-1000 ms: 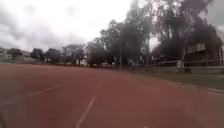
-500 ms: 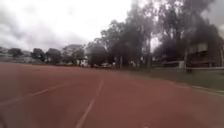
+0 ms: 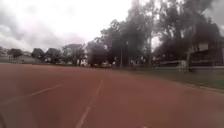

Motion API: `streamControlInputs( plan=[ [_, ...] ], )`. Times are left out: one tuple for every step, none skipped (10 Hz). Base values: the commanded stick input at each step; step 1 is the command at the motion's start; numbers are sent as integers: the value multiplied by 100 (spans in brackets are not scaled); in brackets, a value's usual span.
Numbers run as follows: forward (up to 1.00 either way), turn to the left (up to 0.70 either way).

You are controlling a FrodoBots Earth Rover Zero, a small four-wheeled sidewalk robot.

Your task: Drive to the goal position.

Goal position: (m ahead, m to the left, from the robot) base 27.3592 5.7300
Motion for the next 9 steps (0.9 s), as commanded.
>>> streamControlInputs(
  plan=[
    [67, 0],
    [67, 0],
    [67, 0],
    [67, 0],
    [67, 0],
    [67, 0],
    [67, 0],
    [67, 0],
    [67, 0]
  ],
)
